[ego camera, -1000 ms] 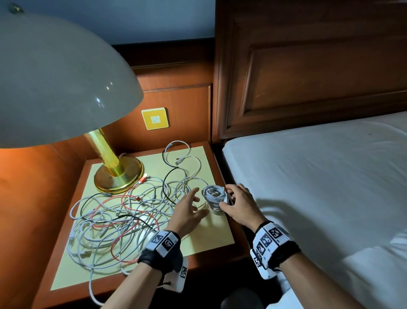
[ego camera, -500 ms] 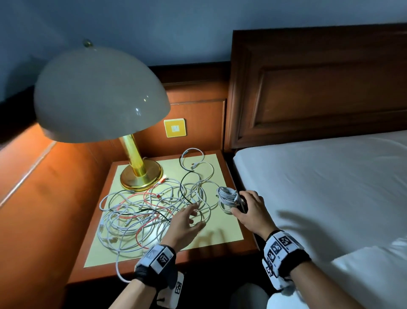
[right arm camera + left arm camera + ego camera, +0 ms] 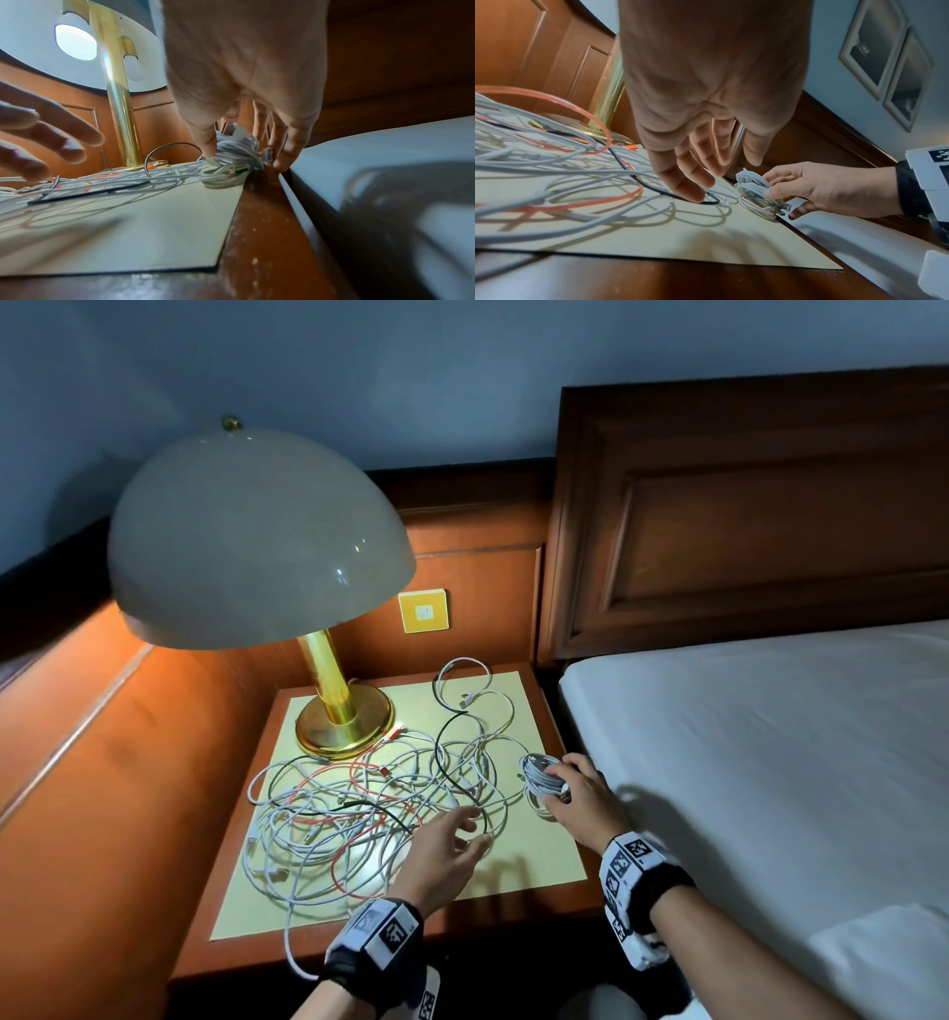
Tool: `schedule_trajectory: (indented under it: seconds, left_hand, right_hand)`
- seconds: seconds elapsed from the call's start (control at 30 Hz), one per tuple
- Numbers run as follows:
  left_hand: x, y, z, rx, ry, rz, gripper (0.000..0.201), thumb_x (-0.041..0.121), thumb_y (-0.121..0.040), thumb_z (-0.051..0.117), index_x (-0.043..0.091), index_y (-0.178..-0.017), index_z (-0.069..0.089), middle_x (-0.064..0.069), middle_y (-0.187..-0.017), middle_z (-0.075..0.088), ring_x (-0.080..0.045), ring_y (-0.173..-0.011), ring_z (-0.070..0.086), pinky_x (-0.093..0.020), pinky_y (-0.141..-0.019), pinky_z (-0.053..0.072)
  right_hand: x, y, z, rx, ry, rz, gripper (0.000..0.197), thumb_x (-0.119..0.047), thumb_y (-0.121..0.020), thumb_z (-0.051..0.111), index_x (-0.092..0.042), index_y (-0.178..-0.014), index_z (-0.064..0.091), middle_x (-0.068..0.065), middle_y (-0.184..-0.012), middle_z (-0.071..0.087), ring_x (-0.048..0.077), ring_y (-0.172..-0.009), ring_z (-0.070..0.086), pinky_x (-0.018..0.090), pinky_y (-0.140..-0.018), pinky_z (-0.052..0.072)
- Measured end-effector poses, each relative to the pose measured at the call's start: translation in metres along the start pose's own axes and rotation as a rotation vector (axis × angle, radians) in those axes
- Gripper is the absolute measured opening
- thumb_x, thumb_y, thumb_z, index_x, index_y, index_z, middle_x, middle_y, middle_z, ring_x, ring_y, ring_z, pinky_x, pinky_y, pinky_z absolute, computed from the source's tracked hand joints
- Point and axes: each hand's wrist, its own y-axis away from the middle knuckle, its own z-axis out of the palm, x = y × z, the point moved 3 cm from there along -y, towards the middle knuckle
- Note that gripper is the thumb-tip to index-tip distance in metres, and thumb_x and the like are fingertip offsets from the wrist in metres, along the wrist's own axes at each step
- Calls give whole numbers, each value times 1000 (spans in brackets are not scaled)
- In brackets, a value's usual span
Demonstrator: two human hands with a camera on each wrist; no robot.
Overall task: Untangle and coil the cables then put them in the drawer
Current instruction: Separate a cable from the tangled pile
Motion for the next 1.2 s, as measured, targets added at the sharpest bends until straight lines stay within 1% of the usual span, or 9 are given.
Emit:
schedule_trajectory:
  seconds: [0.13, 0.27, 0.4, 0.5, 0.63, 0.77, 0.9, 1.0, 1.2]
  left_hand:
    - [9, -13, 18, -44, 14, -1, 38, 32, -96, 65, 20, -133, 60, 6, -115, 63, -2, -86, 64, -4, -69, 44]
    - [17, -21, 36, -104, 3, -9, 46, 35, -96, 64, 20, -139, 55, 0, -125, 64, -12, -95, 65, -19, -83, 50]
    - [15, -24, 48, -136, -5, -38, 49, 35, -95, 65, 20, -140, 53, -2, -126, 63, -15, -99, 65, -25, -89, 51]
    - [13, -26, 51, -153, -20, -44, 51, 37, -95, 65, 18, -141, 52, -3, -128, 63, -13, -96, 64, -21, -84, 48]
    - [10, -25, 50, -148, -11, -52, 50, 36, -96, 65, 17, -141, 52, -4, -127, 63, -15, -99, 65, -25, -88, 51]
    - [9, -25, 49, -142, -23, -47, 49, 35, -97, 64, 17, -140, 53, -4, -126, 62, -13, -94, 64, -21, -84, 49]
    - [10, -23, 48, -137, -25, -41, 48, 35, -97, 64, 17, -140, 53, -4, -126, 63, -12, -94, 64, -22, -83, 49]
    - [11, -20, 47, -133, -18, -40, 48, 35, -97, 64, 17, -140, 53, -3, -127, 62, -12, -97, 64, -21, -82, 50]
    - [9, -4, 32, -96, -37, -14, 48, 33, -97, 64, 18, -141, 52, 0, -130, 62, -13, -102, 64, -13, -80, 45]
  right_hand:
    - [0, 6, 4, 12, 17, -57, 37, -30, -89, 67, -27, -125, 64, -7, -146, 39, 21, -127, 50, 34, -98, 47]
    - [-3, 15, 6, 18, 79, -111, 35, -30, -86, 69, -28, -121, 66, -7, -149, 39, 24, -125, 52, 35, -97, 49]
    - [-2, 19, 10, 18, 86, -133, 35, -31, -83, 71, -29, -118, 66, -8, -149, 40, 25, -122, 54, 36, -95, 50]
    - [0, 19, 10, 15, 81, -113, 38, -35, -85, 71, -30, -122, 65, -8, -149, 39, 23, -123, 53, 34, -96, 50]
    - [2, 19, 8, 9, 34, -97, 47, -36, -82, 70, -30, -127, 61, -9, -145, 40, 22, -118, 57, 36, -94, 51]
    - [2, 20, 6, 12, 22, -106, 59, -38, -80, 70, -31, -136, 55, -11, -142, 41, 19, -116, 57, 33, -92, 50]
    - [0, 22, 4, 8, 19, -104, 60, -39, -79, 70, -30, -135, 54, -12, -140, 42, 19, -115, 57, 34, -91, 51]
    - [-2, 25, 0, 21, 33, -97, 59, -40, -79, 70, -31, -135, 53, -14, -139, 42, 18, -113, 58, 32, -88, 50]
    - [-8, 38, -10, 82, 76, -128, 57, -45, -80, 68, -26, -132, 55, -15, -140, 43, 17, -114, 57, 34, -88, 52]
